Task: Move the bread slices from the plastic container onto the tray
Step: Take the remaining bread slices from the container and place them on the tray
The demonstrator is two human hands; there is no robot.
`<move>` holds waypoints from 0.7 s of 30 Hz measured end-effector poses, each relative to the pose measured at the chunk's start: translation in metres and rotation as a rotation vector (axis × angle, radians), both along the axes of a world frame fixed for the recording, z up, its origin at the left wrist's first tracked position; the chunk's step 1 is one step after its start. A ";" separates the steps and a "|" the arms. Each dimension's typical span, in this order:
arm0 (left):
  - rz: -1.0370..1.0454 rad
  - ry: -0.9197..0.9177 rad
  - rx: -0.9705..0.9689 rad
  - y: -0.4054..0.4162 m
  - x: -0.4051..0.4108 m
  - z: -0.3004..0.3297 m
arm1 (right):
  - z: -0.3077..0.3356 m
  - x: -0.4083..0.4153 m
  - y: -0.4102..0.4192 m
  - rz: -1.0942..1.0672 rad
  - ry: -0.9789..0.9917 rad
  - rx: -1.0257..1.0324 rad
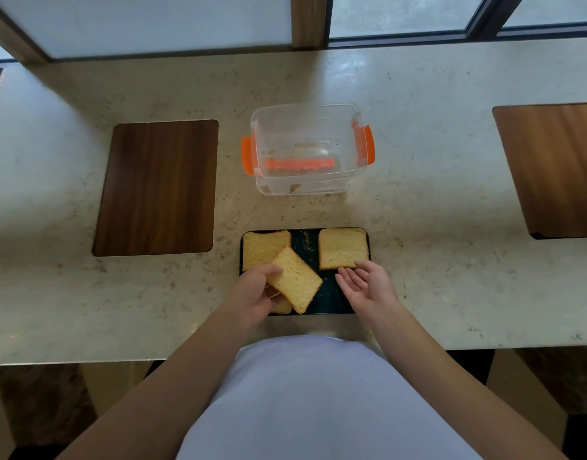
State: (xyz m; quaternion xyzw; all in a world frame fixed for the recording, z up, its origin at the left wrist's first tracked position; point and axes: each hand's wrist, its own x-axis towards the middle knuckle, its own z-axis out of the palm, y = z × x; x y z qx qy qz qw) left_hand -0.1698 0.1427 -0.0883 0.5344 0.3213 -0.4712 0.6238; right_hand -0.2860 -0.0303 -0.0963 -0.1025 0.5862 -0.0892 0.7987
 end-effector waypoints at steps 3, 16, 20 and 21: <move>0.023 0.007 -0.019 0.000 0.000 -0.001 | -0.001 0.000 0.000 0.007 0.006 0.001; -0.043 -0.255 -0.064 -0.024 -0.003 0.011 | 0.011 -0.013 0.005 0.658 0.022 -0.534; -0.334 -0.406 0.097 -0.029 -0.014 0.009 | 0.010 -0.020 -0.005 0.763 0.071 -0.653; -0.410 -0.446 0.147 -0.030 -0.018 0.008 | 0.009 -0.023 -0.008 0.775 0.084 -0.650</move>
